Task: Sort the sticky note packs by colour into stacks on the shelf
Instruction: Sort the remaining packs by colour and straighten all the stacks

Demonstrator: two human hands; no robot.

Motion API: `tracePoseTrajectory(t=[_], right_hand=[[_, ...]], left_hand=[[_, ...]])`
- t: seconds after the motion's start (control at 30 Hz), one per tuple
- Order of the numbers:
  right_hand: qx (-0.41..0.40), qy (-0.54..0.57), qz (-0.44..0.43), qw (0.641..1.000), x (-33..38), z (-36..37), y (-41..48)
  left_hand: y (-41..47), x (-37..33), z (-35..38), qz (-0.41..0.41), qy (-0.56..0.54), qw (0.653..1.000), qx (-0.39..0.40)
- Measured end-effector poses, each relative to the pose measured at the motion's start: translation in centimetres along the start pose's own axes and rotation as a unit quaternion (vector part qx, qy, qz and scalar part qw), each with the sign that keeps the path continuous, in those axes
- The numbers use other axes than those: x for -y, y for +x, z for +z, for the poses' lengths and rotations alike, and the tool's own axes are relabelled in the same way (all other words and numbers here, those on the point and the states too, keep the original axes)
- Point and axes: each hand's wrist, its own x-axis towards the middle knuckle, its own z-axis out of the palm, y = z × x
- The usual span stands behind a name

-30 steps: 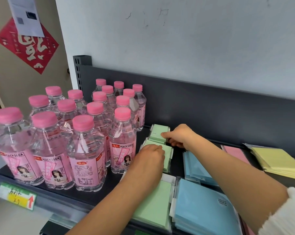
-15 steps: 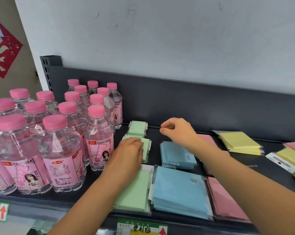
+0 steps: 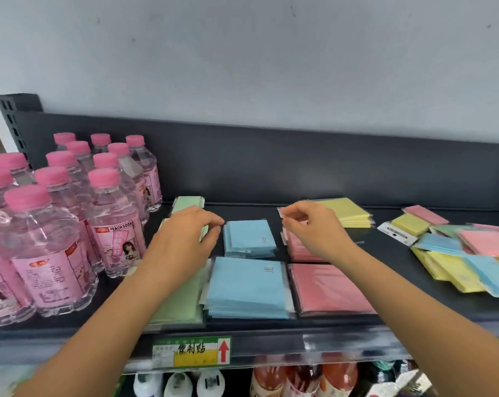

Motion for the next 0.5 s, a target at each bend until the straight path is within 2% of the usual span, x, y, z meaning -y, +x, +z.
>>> tracePoseTrajectory(t=[0.2,0.5], right_hand=[[-0.012,-0.028,-0.021,0.999,-4.1,-5.1,-3.1],[-0.058,-0.053,-0.004,0.997,-16.4,-18.3,-8.8]], left_hand=[[-0.6,-6.6,3.7,0.041,-0.006,0.999,0.013],[-1.3,-23.2,13.5,0.087,-0.012,0.994,0.065]])
